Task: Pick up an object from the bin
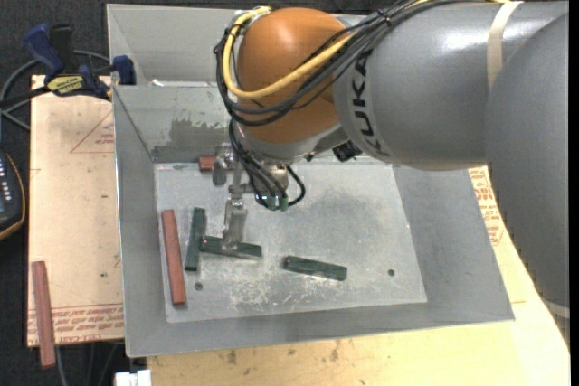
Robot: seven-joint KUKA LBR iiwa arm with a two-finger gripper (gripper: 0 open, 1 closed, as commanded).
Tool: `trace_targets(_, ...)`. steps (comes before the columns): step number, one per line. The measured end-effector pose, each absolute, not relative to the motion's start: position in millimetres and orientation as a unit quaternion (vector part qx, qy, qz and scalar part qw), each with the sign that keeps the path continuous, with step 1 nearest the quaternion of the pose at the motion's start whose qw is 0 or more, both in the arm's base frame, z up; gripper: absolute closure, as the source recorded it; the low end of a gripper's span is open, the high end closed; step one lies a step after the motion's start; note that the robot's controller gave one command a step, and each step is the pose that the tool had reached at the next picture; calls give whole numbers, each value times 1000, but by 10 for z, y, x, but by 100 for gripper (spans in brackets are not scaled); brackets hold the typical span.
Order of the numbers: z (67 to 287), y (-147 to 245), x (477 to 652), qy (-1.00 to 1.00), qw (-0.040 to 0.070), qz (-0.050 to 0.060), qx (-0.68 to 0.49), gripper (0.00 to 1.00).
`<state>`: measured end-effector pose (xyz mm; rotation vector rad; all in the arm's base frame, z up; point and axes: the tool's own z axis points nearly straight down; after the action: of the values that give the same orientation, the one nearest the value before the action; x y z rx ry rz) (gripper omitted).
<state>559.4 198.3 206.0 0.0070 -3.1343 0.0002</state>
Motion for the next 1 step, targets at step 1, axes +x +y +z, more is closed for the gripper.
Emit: trace_targets(1, 667, 1800, 5549, -1000, 3, 0, 26, 0)
